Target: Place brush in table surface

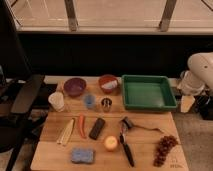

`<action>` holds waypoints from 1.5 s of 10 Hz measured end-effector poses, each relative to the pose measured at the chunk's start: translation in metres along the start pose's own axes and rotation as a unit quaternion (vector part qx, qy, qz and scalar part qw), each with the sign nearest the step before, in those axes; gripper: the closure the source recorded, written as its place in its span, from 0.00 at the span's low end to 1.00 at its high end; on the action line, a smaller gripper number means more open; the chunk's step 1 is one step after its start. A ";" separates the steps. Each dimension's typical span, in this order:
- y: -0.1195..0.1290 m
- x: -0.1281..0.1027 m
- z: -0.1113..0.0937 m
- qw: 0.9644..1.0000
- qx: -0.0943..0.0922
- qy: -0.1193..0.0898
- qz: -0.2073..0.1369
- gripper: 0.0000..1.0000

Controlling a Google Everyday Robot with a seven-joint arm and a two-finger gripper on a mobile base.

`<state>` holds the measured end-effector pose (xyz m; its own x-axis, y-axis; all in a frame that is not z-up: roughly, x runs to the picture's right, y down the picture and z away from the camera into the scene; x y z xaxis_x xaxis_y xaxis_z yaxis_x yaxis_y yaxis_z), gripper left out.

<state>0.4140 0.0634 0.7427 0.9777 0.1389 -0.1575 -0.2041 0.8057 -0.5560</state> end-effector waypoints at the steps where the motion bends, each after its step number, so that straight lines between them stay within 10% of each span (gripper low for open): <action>1: 0.000 0.000 0.000 1.000 0.000 0.000 0.000 0.20; 8: -0.005 -0.010 -0.009 0.999 -0.001 -0.008 -0.038 0.20; 12: 0.011 -0.080 -0.010 0.994 -0.022 -0.041 -0.096 0.20; 15: 0.047 -0.142 -0.014 0.981 -0.028 -0.090 -0.168 0.20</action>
<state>0.2651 0.0733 0.7273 0.9824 -0.0257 0.1851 0.1331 0.7914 -0.5966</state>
